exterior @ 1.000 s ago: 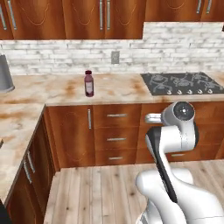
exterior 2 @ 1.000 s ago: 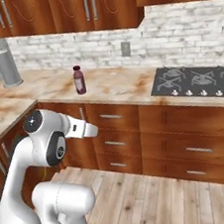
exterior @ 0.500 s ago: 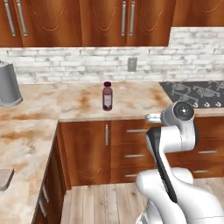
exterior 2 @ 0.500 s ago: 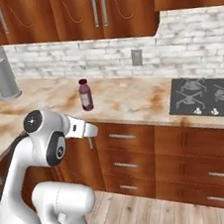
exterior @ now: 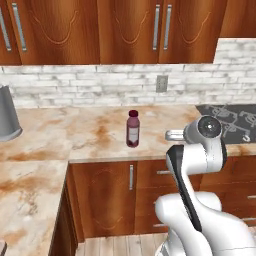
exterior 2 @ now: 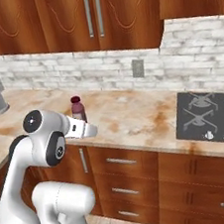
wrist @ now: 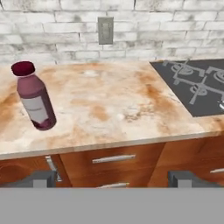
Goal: There is a wine glass and glass cup on the dining counter. Place the wine bottle next to the wine glass and the juice bottle next to the glass cup.
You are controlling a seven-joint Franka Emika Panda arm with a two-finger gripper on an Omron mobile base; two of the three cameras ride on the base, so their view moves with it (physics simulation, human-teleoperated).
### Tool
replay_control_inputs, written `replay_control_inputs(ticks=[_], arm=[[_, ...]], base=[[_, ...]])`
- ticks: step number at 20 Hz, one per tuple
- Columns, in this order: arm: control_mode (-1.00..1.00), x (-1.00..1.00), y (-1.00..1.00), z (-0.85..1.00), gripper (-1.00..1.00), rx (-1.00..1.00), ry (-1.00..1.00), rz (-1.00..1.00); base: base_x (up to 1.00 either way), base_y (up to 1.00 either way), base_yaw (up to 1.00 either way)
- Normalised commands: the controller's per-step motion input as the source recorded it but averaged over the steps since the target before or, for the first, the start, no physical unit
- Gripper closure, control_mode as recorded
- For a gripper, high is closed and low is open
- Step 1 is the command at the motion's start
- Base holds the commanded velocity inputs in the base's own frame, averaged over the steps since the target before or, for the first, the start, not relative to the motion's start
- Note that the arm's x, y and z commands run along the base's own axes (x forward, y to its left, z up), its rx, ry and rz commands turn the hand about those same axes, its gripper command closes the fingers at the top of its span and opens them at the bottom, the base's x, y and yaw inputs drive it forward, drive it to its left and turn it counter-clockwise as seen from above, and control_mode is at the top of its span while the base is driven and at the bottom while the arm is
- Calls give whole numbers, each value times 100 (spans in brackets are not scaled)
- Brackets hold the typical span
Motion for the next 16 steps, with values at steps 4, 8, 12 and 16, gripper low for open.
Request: replay_control_inputs(ticks=[4, 8, 12, 16], arm=[[100, 0, 0, 0, -100, 0, 0, 0], [100, 0, 0, 0, -100, 0, 0, 0], [100, 0, 0, 0, -100, 0, 0, 0], [100, 0, 0, 0, -100, 0, 0, 0]], base=[[62, 8, 0], [53, 14, 0], [33, 13, 0], [40, 14, 0]])
